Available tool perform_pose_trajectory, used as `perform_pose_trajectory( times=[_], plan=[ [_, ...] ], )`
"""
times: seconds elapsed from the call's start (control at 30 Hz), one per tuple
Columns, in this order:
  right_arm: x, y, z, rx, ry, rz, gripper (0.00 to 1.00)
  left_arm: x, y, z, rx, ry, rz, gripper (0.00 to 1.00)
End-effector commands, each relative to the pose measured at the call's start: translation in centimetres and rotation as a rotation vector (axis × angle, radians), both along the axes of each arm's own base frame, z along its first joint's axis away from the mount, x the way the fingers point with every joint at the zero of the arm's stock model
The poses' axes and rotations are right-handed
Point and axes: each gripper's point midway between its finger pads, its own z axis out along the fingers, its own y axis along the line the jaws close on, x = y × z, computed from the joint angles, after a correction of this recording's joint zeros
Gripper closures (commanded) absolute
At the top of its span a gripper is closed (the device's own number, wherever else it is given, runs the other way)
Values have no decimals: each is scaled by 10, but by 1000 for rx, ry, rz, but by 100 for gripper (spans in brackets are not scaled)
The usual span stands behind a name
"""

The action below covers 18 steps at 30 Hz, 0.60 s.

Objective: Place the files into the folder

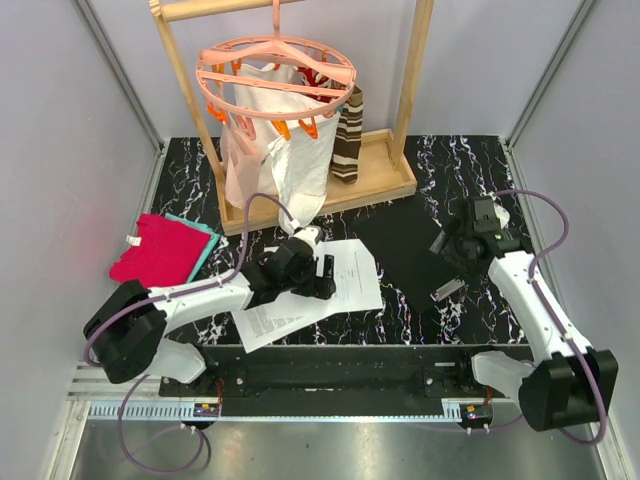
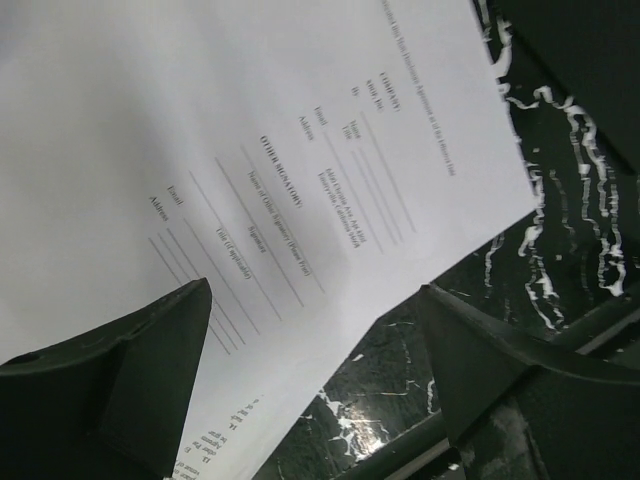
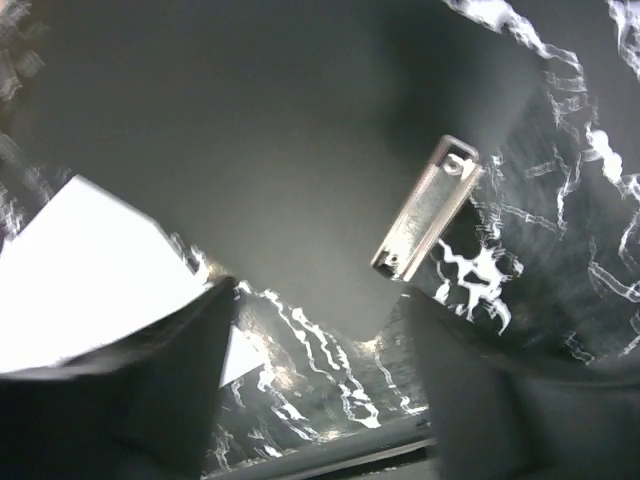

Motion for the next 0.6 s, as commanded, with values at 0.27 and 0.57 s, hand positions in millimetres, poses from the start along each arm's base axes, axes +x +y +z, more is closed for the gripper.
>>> perform_pose_trajectory(
  times=[0.27, 0.57],
  plan=[
    [25, -57, -90, 137, 156, -275, 15, 1, -34, 71, -186, -110, -122, 11],
    [6, -47, -128, 188, 245, -303, 45, -1, -36, 74, -205, -116, -136, 11]
  ],
)
